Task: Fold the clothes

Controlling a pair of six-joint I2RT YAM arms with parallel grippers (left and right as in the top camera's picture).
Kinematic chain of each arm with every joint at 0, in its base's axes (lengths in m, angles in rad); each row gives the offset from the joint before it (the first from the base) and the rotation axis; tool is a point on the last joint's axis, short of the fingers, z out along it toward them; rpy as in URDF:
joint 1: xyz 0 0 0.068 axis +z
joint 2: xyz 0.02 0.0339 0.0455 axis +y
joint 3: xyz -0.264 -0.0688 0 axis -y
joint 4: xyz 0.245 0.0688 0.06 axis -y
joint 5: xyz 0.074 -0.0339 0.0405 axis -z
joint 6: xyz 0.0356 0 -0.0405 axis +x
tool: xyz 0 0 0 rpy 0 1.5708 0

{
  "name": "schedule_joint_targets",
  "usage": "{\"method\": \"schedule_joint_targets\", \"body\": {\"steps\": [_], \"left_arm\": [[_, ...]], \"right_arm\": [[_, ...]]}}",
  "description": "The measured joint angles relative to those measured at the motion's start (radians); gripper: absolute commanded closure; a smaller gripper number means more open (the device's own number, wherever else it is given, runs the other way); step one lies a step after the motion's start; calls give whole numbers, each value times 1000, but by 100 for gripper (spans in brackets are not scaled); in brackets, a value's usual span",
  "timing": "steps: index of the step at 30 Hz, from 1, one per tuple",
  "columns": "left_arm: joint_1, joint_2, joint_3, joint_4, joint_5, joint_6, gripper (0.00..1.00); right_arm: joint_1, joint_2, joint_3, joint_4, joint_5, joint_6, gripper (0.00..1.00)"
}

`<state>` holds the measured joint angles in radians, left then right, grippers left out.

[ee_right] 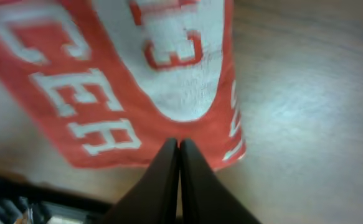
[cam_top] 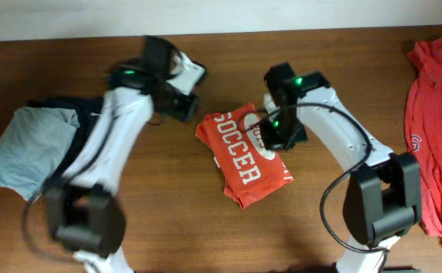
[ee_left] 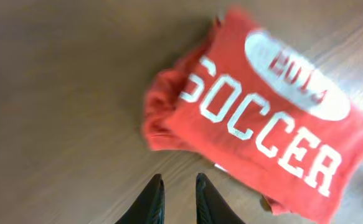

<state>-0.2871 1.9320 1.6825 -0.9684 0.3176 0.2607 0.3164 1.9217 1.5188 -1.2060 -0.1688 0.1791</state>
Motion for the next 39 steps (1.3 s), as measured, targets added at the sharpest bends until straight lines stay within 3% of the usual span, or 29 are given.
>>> {"method": "schedule_joint_targets", "body": {"steps": [5,9,21,28,34,39], "left_arm": [[-55,191,-15,23,19,17,82],[-77,275,-16,23,19,24,89],[-34,308,-10,-8,-51,-34,89],[51,301,26,-99,-99,-72,73],[64,173,71,-102,-114,-99,43],[46,17,107,-48,-113,-104,40]], "right_arm": [[-1,0,-188,172,-17,0,92],[-4,0,-293,270,-26,0,94],[-5,-10,-317,192,98,77,95],[-5,-38,-333,185,124,74,89],[-6,-230,-337,212,95,49,81],[-8,-417,-315,275,29,47,82]]}}
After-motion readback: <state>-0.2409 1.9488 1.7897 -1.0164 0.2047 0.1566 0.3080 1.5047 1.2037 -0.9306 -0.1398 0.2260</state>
